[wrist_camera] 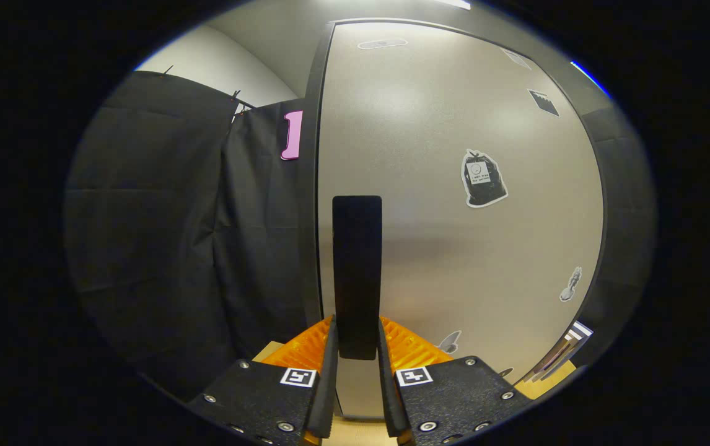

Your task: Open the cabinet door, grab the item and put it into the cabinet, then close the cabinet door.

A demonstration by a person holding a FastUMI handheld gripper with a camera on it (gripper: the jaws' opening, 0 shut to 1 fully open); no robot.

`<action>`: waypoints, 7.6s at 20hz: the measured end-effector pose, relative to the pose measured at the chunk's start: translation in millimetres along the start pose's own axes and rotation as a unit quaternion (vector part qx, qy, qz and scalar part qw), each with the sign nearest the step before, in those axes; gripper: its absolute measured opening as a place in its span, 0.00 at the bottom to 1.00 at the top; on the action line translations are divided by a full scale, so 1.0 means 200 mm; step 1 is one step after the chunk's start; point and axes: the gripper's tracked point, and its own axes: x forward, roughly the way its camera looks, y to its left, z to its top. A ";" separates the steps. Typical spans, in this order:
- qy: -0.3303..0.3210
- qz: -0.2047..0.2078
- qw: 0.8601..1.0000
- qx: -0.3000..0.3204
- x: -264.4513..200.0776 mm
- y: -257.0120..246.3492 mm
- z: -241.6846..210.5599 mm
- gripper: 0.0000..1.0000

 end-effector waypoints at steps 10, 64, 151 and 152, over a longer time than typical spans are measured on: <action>0.024 0.036 0.999 -0.007 -0.19 0.00 -0.03 0.27; 0.017 0.100 0.994 0.031 -1.17 -1.24 -0.18 0.91; -0.018 -0.037 0.999 -0.026 0.15 -0.36 -0.11 0.44; -0.016 -0.035 0.999 -0.023 0.23 -0.38 -0.10 0.44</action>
